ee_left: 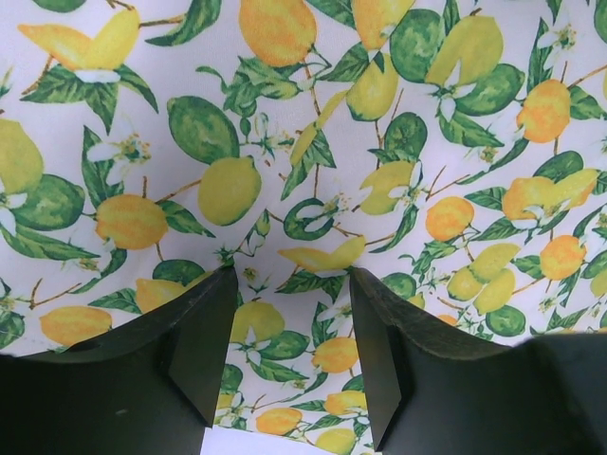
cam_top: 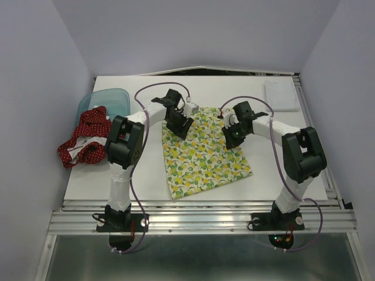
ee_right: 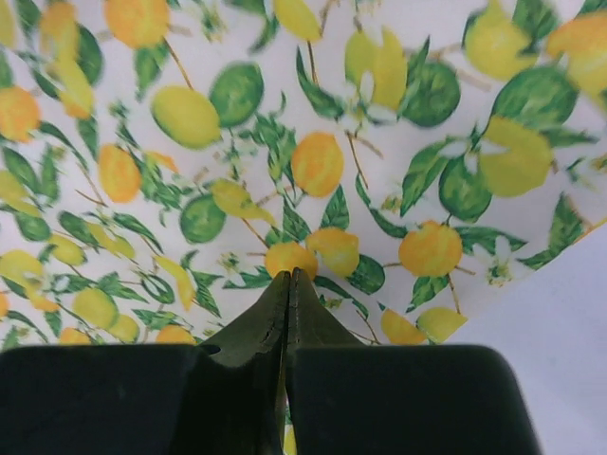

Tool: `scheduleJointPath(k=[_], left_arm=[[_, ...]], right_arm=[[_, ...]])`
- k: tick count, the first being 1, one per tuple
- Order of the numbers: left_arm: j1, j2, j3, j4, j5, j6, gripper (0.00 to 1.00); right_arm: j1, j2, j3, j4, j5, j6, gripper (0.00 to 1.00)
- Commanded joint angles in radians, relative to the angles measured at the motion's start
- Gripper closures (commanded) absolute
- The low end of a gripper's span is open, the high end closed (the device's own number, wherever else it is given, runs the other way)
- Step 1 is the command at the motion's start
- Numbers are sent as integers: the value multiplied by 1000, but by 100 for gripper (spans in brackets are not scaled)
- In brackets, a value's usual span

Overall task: Fold and stack the skirts
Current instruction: Flatten the skirt out

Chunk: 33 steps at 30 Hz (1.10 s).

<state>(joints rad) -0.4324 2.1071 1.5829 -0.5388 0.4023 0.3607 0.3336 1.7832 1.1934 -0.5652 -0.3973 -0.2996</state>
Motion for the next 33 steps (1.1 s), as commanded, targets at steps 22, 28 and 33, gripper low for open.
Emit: scheduleJointPath(k=[22,28,33], left_arm=[[6,-32,14,-69,-26,96,36],[27,-113,260,-160,-4,224,20],[86,-49,527,-222,56,363,20]], right_arm=[[128,-64,-137,-186,-71,-38,96],[68,-97,76,-225,-117,-27,53],[-7,-22,347,-226,-86,-32,28]])
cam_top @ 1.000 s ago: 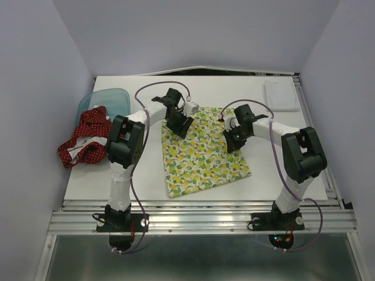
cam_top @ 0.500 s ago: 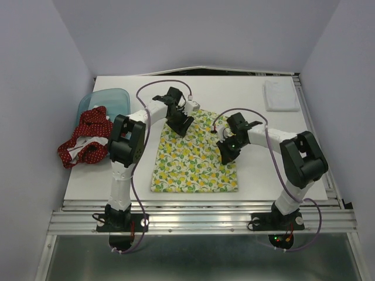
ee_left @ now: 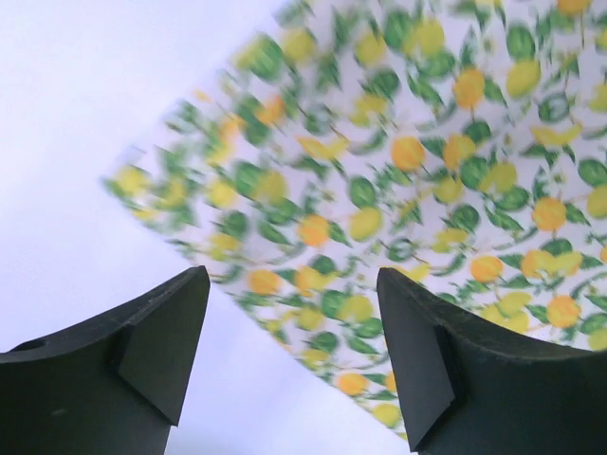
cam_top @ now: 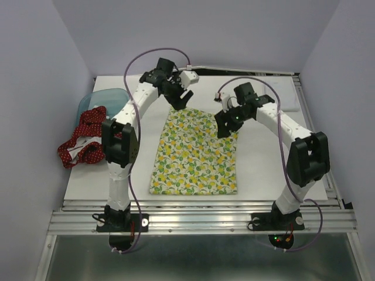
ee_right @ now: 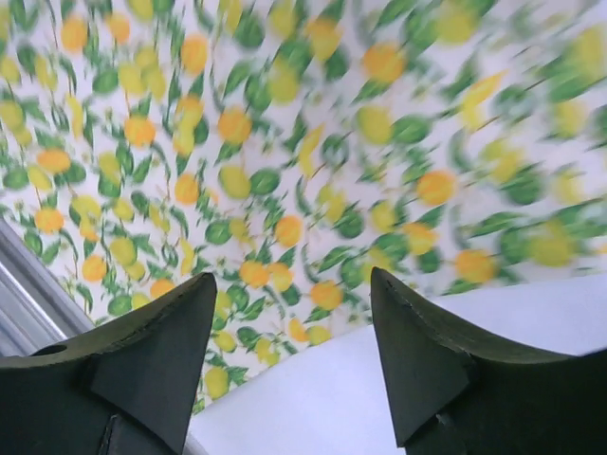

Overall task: Fold and stack the skirts
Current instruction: Flatten the skirt out, then fold the skirt

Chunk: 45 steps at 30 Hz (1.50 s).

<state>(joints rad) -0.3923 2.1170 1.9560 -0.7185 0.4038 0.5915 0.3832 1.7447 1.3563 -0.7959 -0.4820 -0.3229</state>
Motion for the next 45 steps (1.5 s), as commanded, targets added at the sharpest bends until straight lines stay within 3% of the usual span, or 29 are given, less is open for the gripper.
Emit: scheduleJointPath(k=[1,7,13,19,27,34,45], left_arm=[[53,-48,193,-18,61,143,21],[66,37,231,115,41,241,28],[72,104,234,203,82,345,33],[84,155,221,270,127,350,36],[90,238,254,241,167,402,36],[90,322,313,260,139,406,36],[93,413,365,160,89,467,39]], right_arm=[[-90,59,220,4,3,-8,28],[-194,234,432,24,63,-11,43],[-224,383,507,30,65,-70,45],[-233,458,521,30,63,-90,45],[-233,512,504,20,36,-114,49],[-233,524,504,3,20,-133,51],[-233,542,535,-34,45,-168,52]])
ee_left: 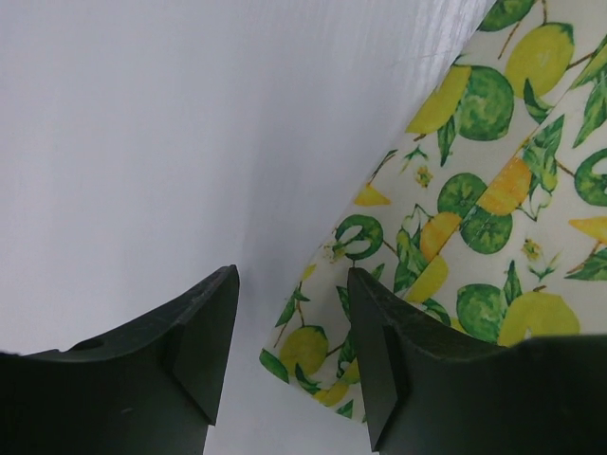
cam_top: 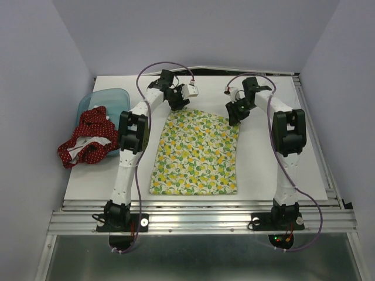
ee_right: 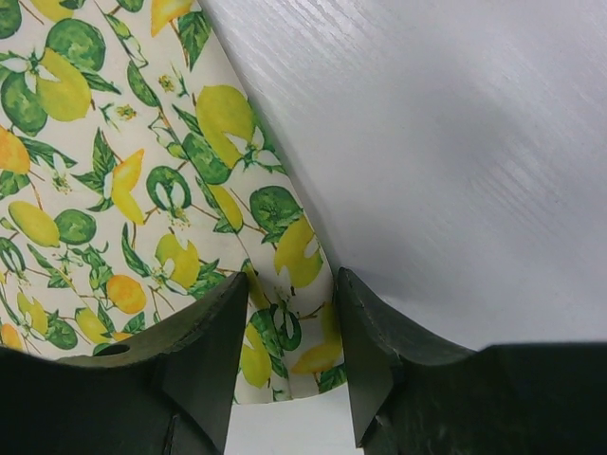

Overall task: Fold and stack the skirts
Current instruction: Fold the skirt

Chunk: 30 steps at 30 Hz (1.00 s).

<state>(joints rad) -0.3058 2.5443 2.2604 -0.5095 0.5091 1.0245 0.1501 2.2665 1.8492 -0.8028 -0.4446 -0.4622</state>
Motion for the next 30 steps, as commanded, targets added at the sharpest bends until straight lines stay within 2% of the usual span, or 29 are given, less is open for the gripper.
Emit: scheduleJointPath(k=[1,3,5,8,9,12,17,19,20,21,22,25,30], left_arm=[[10,-18,53,-60,3,40,39],[14,-19,42,-72,11,51,42],[16,-18,39,-90,11,58,45],[19,-10,41,-116,16,74,55],[19,-6,42,-126,14,78,64],[19,2,53,-139,5,86,73],[22,2,56,-147,-1,94,83],[22,1,57,-149,-1,95,88],[22,-1,57,-147,-1,92,96],[22,-2,57,-143,-1,91,100],[22,-5,56,-136,-3,89,100],[22,-12,59,-121,-10,82,100],[23,-28,88,-98,-35,69,100]], right_arm=[[-9,22,48,-35,6,-32,52],[-9,33,59,-53,0,-39,52],[-9,39,74,-65,1,-46,56],[-20,53,87,-90,1,-64,62],[-30,54,90,-95,0,-67,63],[-43,62,119,-114,0,-78,63],[-66,76,153,-171,-14,-108,61],[-66,83,153,-183,-25,-115,67],[-66,87,153,-185,-31,-115,71],[-66,91,154,-188,-37,-113,76],[-66,99,166,-190,-49,-112,86],[-66,108,205,-193,-69,-98,99],[-66,91,249,-151,-57,-55,99]])
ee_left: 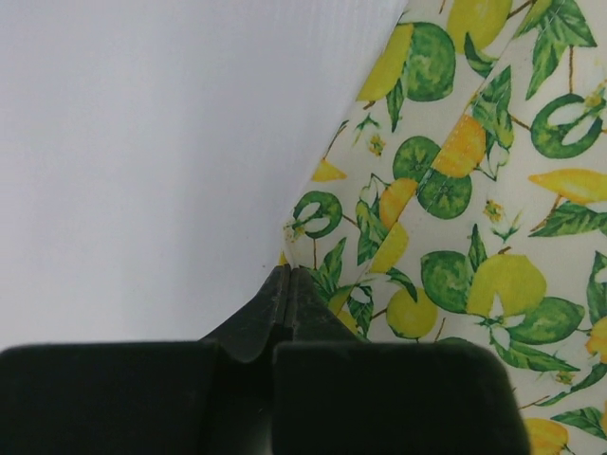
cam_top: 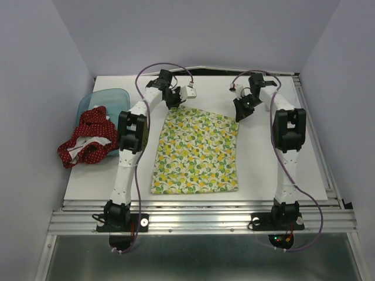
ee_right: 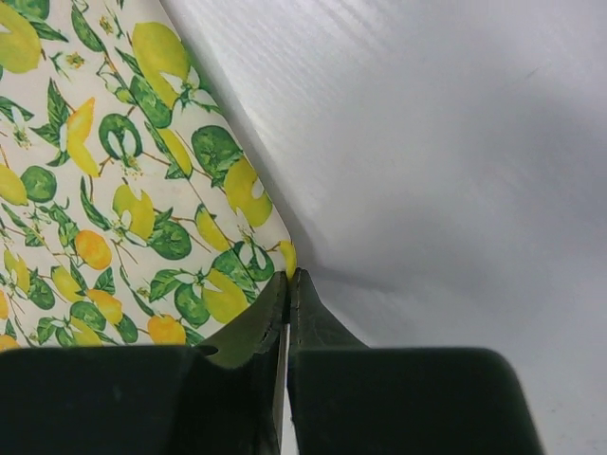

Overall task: Fold and stack the skirts
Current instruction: Fold the skirt

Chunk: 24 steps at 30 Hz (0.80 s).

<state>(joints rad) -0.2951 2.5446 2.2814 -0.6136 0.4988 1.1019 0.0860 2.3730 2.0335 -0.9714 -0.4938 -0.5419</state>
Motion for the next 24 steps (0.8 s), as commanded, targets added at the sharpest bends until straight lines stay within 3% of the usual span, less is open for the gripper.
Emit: scheduleJointPath(k=[1,13,18,24], left_arm=[[13,-35,69,27,-31,-13,100],[47,-248,3,221,-101,-91,100],[51,-358,-48,192,-120,-74,100],[44,-546,-298,114,-48,-56,100]], right_arm=[[-2,-24,71,39,18,34,99],[-23,-141,168,119,120,60,99],[-23,-195,157,97,101,25,99],[-23,-310,-11,51,14,-35,99]])
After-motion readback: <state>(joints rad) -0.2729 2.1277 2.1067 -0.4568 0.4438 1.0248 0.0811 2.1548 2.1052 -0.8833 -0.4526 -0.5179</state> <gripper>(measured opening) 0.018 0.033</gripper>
